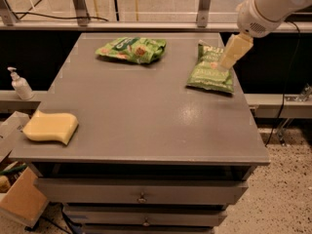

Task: Move green jalapeno chip bag near sponge

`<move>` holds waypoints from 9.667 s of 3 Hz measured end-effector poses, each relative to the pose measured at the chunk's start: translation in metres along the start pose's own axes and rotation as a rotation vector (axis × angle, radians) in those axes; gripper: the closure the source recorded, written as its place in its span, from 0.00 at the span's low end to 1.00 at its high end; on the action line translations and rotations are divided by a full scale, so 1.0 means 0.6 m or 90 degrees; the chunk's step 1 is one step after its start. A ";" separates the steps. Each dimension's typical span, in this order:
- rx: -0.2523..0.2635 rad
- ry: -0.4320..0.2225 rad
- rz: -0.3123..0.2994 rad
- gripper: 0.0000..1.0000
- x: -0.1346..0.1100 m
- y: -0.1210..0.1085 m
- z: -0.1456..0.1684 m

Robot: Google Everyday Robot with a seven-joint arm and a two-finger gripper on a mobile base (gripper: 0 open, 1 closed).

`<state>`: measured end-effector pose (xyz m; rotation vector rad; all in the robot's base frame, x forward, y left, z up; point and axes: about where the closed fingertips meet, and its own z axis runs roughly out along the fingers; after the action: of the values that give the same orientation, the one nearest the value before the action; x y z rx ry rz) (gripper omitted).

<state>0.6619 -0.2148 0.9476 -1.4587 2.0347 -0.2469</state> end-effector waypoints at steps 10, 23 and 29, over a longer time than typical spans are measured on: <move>-0.223 -0.014 0.250 1.00 0.063 0.005 0.073; -0.504 -0.236 -0.026 0.82 -0.412 0.449 0.021; -0.431 -0.276 -0.018 0.00 -0.352 0.351 0.015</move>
Offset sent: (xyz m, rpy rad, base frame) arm 0.0901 -0.0610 -0.0830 0.1299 0.0944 -0.1722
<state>0.5428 0.0573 0.9169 -1.7291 1.8023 0.7573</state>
